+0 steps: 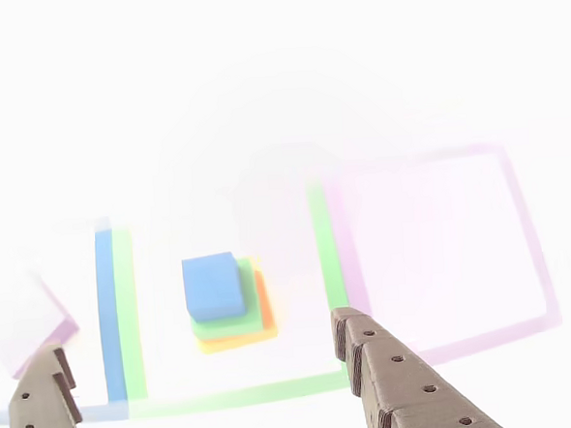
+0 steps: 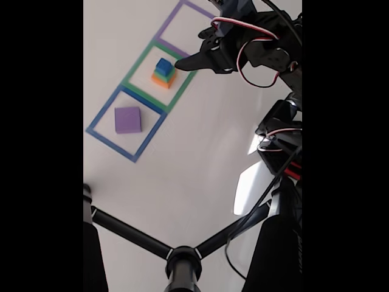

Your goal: Tower of hanoi

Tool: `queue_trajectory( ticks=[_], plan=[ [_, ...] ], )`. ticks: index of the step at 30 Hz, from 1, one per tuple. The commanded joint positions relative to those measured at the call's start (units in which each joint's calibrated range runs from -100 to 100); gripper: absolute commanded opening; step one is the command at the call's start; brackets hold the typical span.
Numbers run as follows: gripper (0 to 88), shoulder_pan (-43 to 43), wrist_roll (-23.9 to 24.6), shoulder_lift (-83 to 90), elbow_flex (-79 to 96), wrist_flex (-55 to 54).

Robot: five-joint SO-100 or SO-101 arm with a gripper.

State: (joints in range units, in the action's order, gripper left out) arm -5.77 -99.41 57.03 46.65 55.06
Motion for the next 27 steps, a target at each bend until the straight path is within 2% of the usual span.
queue_trajectory(
  ticks=[1, 10, 27],
  plan=[
    [35.8, 0.0, -0.6, 0.3, 12.0, -21.5],
    [37.3, -0.7, -0.6, -8.5, 29.5, -52.2],
    [35.5, 2.9, -0.6, -28.6, 35.4, -80.8]
  ],
)
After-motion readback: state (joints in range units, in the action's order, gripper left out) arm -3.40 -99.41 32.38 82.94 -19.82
